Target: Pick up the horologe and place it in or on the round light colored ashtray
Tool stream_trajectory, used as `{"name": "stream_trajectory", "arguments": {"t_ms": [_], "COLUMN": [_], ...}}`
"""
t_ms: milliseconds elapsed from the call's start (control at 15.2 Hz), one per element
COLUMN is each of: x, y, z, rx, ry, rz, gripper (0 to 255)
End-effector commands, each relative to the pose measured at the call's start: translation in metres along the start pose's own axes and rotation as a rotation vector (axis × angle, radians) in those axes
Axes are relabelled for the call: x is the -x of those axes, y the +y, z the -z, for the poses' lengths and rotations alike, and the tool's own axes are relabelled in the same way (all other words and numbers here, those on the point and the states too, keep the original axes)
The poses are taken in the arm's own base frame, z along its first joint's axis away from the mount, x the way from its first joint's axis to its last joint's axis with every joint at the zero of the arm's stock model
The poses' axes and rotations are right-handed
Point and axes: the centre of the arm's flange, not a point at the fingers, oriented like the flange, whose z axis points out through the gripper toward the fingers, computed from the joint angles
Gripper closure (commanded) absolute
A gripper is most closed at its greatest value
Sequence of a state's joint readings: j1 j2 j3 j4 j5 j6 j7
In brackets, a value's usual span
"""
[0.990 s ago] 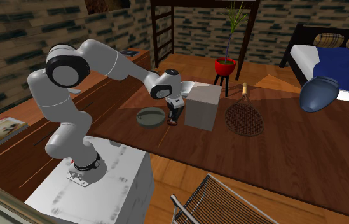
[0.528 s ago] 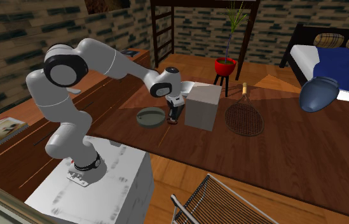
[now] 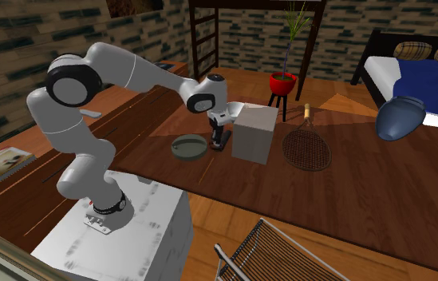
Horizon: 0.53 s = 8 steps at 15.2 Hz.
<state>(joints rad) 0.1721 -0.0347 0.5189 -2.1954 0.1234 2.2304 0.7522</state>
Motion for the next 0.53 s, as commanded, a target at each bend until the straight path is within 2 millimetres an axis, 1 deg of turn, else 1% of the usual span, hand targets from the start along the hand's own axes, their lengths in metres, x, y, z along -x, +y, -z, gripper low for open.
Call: {"name": "stream_trajectory", "arguments": {"t_ms": [0, 462], "x": [-0.001, 0.000], "y": [-0.001, -0.004], "z": [0.011, 0.048], "rx": [0.000, 0.000], "ry": [0.000, 0.000], "rz": [0.000, 0.000], "gripper": [255, 255]}}
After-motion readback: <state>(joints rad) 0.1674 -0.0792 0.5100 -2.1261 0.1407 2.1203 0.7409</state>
